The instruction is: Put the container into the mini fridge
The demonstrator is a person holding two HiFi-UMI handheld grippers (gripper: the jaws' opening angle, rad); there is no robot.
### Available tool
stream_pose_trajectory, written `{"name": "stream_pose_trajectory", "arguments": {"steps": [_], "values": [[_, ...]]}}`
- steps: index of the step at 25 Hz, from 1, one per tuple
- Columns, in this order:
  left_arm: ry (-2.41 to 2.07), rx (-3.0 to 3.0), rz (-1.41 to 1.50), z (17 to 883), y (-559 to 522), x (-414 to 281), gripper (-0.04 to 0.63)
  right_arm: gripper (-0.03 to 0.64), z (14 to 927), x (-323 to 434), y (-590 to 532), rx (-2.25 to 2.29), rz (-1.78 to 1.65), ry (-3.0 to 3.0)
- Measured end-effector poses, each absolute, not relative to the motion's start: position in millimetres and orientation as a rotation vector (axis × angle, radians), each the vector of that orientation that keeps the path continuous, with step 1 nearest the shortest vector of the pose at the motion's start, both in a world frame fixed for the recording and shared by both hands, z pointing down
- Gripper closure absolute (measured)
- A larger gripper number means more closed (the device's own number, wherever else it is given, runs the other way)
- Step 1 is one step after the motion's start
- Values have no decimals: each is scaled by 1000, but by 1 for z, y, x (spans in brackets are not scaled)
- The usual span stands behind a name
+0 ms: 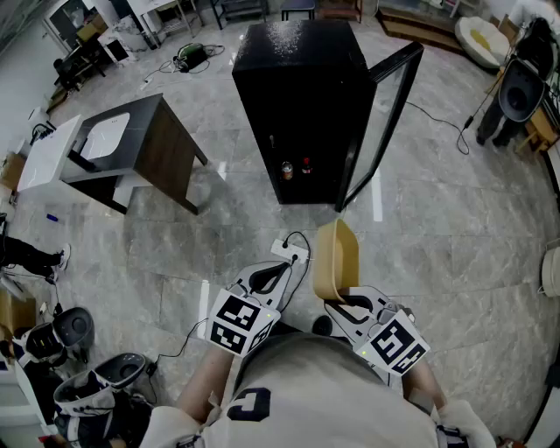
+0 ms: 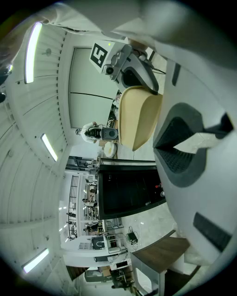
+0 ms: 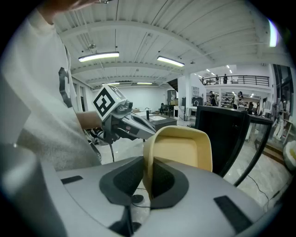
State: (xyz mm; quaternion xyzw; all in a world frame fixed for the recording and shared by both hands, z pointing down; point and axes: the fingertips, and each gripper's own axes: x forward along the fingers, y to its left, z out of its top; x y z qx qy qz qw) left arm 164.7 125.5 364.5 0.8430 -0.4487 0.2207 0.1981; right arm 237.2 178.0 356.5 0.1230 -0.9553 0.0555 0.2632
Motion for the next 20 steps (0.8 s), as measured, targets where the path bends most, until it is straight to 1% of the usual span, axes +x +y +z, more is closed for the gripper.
{"name": "stream_pose_trajectory", "arguments": {"steps": [3,7,20], "values": [[-1243,2374,608,366,138,156,540,565,357,227,185,354,141,-2577],[-1273,2357,560,366,146,122,540,565,356,202,189,346,113,-2564],[-1240,2430,427,358,117,-12,540,565,350,63,164,420,106,-2509]]}}
